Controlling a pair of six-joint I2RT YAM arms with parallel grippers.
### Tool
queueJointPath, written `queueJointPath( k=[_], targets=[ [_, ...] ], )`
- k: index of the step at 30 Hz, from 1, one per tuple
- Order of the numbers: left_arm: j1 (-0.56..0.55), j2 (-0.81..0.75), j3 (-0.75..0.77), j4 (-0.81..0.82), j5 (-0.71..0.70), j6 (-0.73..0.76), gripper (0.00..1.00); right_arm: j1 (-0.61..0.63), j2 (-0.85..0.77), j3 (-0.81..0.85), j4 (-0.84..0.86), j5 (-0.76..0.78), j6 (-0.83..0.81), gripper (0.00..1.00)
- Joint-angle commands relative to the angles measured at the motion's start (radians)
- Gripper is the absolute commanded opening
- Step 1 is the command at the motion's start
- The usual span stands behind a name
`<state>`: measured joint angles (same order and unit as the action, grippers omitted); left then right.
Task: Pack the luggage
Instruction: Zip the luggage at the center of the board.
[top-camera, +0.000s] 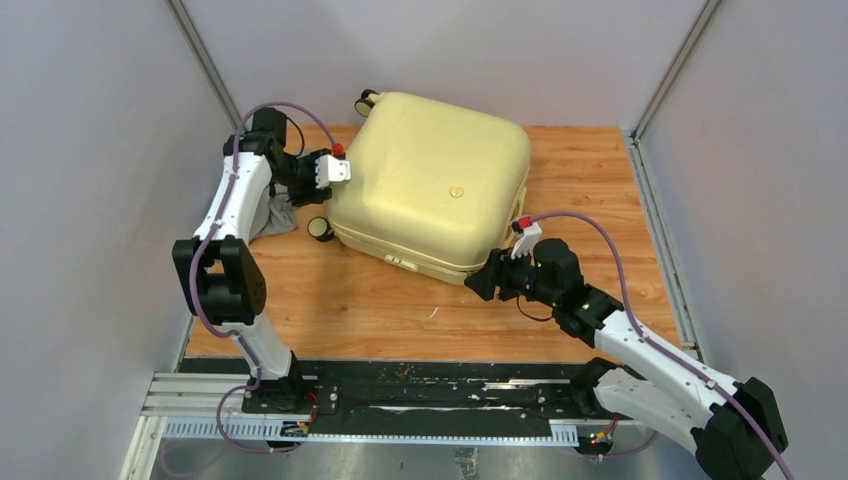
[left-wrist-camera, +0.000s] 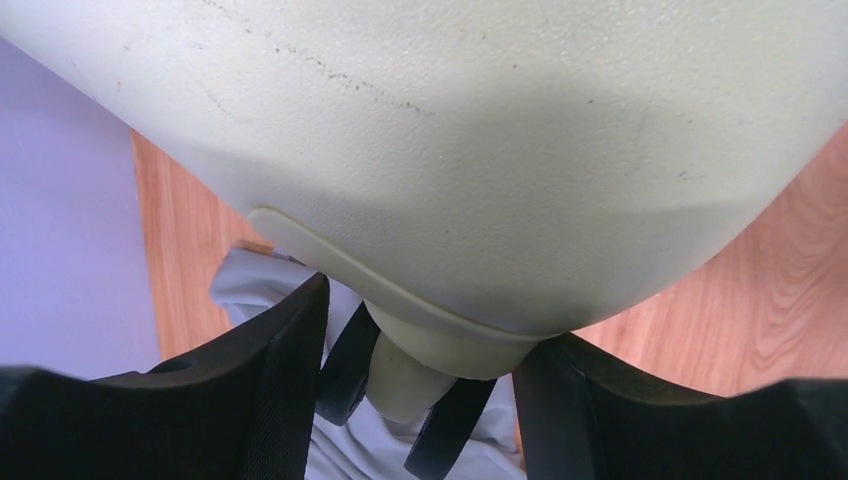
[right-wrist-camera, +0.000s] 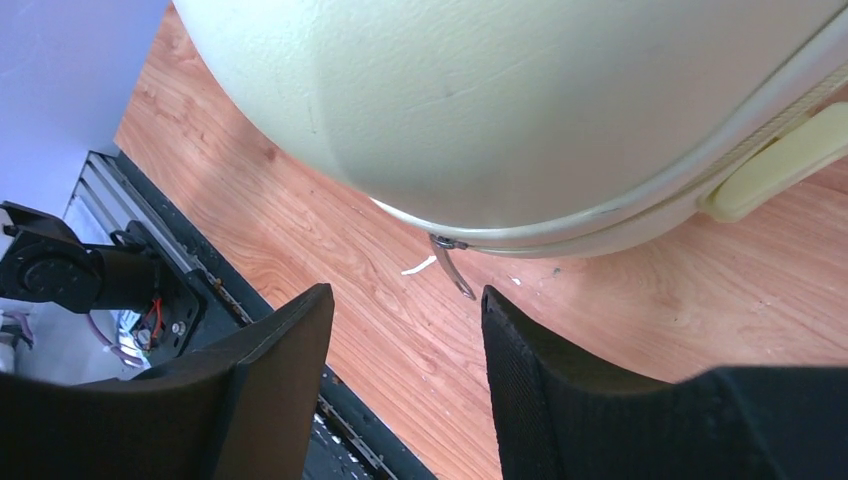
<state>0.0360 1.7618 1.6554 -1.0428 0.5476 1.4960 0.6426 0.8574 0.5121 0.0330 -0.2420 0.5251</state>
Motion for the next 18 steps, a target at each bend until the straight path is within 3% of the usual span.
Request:
queueJointPath(
  k=[1,8,18],
  targets=[
    [-0.007,-0.076,-0.038,-0.008,0.037,-0.176,0.14,-0.017,0.021,-0.018,-0.002,-0.004,-0.052,0.6],
    [-0.007,-0.247,-0.116,-0.01,0.035,-0.353,0.0,-0.146,0.061,0.016,0.019,-0.027,-0.154,0.61],
    [-0.008,-0.393,-0.236,-0.01,0.056,-0.477,0.0,-0.246,0.249,0.152,0.071,-0.229,-0.236,0.61]
  ],
)
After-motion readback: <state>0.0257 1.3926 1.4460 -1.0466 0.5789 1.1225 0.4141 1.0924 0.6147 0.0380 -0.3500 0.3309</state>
